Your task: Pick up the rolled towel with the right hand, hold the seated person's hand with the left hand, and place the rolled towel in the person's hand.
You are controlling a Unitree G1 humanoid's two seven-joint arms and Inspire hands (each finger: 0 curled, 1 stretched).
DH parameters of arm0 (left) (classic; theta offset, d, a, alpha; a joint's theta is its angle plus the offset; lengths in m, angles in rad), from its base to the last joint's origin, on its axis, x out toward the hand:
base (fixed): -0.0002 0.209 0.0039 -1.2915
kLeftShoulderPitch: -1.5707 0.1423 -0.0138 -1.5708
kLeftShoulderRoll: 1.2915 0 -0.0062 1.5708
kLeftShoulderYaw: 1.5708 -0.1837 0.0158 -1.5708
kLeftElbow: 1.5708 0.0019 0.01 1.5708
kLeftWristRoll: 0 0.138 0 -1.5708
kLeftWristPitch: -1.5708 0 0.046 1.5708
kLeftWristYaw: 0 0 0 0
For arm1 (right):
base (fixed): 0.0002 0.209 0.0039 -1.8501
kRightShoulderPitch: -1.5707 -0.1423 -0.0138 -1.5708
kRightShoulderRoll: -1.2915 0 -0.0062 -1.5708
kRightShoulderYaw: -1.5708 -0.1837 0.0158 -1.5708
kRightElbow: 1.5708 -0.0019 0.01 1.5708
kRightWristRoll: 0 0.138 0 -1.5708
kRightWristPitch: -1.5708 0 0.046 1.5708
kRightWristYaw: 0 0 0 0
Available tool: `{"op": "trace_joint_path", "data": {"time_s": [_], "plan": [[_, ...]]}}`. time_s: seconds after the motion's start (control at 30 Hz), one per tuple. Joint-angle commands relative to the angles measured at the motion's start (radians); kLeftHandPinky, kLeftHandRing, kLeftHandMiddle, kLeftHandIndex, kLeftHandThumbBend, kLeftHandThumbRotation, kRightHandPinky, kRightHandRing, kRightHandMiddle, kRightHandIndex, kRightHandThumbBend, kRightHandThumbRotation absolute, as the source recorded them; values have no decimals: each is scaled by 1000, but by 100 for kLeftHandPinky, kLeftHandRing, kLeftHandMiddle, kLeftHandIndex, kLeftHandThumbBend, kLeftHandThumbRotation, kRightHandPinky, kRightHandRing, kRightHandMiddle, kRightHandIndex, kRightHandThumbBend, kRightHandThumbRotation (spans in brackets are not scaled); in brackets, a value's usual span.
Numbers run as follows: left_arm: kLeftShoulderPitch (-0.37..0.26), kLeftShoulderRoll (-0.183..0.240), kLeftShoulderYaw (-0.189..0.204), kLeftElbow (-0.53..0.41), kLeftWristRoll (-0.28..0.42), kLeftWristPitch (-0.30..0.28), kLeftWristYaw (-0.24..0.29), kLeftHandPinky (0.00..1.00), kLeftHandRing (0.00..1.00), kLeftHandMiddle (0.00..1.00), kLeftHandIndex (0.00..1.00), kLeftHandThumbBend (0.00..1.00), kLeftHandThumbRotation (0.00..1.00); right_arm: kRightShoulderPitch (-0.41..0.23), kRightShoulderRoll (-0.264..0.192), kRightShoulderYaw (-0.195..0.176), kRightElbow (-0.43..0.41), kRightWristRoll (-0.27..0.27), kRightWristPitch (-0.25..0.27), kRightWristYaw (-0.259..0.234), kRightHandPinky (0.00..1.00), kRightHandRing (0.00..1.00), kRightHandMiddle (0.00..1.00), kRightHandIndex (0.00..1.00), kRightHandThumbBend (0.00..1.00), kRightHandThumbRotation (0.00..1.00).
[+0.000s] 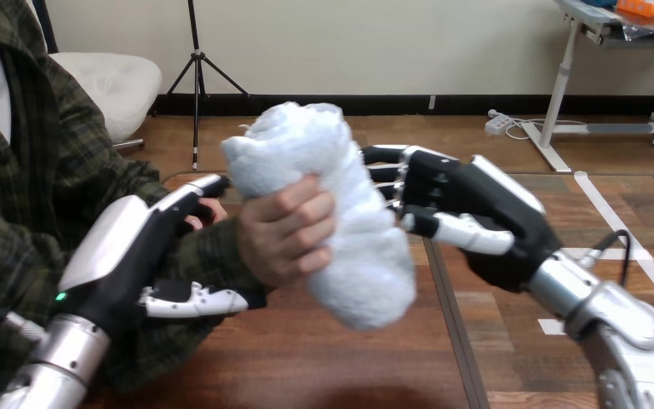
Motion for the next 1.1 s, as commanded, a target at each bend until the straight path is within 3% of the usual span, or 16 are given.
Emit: {"op": "trace_joint_path", "data": {"time_s": [0.0,0.3,0.5,0.7,1.07], "plan": [[-56,16,32,8,-53,3,-15,75,86,91,92,100,47,-17,-45,-59,-54,42,-8,8,62,71,75,77,90,43],[-60,9,46,37,-123,-34,-25,77,90,95,95,100,56,10,-61,-73,-69,43,-38,12,63,70,74,77,90,45],[-59,-16,52,62,-181,-81,-16,81,92,97,97,100,59,25,-63,-76,-52,24,-103,18,62,70,74,77,91,49],[-56,-63,57,100,-252,-154,-7,87,97,99,99,100,61,48,-65,-71,-47,21,-139,23,62,70,73,77,92,52],[-47,-175,46,205,-379,-373,-17,99,100,100,100,100,61,100,-49,-60,-65,45,-166,47,64,70,74,77,94,51]]}}
